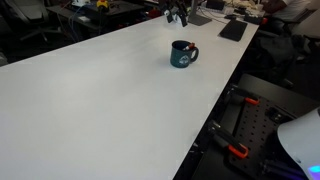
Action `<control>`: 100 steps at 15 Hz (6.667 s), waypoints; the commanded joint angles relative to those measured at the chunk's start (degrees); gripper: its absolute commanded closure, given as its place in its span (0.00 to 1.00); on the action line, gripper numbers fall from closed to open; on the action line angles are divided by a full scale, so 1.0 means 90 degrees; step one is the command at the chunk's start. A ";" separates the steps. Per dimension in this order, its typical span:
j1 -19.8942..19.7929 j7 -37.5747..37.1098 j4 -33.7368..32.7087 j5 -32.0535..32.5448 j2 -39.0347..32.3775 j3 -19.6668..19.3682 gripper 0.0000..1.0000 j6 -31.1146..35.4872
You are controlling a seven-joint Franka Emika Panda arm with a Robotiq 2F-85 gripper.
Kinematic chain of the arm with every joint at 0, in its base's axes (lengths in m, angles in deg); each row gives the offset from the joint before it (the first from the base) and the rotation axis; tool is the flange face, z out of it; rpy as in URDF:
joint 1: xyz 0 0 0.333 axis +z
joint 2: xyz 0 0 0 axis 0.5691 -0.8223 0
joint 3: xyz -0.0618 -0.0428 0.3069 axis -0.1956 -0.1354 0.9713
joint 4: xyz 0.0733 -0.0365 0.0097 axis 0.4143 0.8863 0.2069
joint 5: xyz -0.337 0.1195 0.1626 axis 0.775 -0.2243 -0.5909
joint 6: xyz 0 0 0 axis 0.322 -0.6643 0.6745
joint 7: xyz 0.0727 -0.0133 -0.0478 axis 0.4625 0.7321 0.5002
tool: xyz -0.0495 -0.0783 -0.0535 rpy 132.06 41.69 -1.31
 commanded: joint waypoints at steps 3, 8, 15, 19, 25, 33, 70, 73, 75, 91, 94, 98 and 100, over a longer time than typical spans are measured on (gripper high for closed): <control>0.0125 -0.0221 0.1571 -0.0152 0.0950 -0.0112 0.00 0.0137; 0.0138 -0.0050 0.1718 -0.0038 0.0963 -0.0195 0.00 0.0124; 0.0387 -0.0163 0.2698 0.0233 0.2083 -0.0286 0.00 0.0692; 0.0808 -0.0066 0.3776 0.1178 0.2862 -0.0231 0.00 0.1844; 0.1073 -0.0051 0.4295 0.1606 0.2633 -0.0197 0.00 0.2863; 0.1038 0.0107 0.4466 0.1624 0.2393 -0.0197 0.00 0.3034; 0.0472 0.0757 0.1080 0.1531 0.0042 -0.0065 0.58 0.1266; 0.0474 0.0721 0.1059 0.1522 0.0041 -0.0072 0.43 0.1258; 0.0480 0.0717 0.1031 0.1523 0.0009 -0.0070 0.31 0.1228; 0.0525 0.0671 0.1041 0.1547 -0.0032 -0.0073 0.47 0.1150; 0.0552 0.0643 0.1047 0.1550 -0.0030 -0.0072 0.73 0.1148; 0.0593 0.0569 0.1025 0.1546 -0.0078 -0.0071 0.61 0.1117; 0.0615 0.0526 0.1009 0.1544 -0.0110 -0.0068 0.54 0.1093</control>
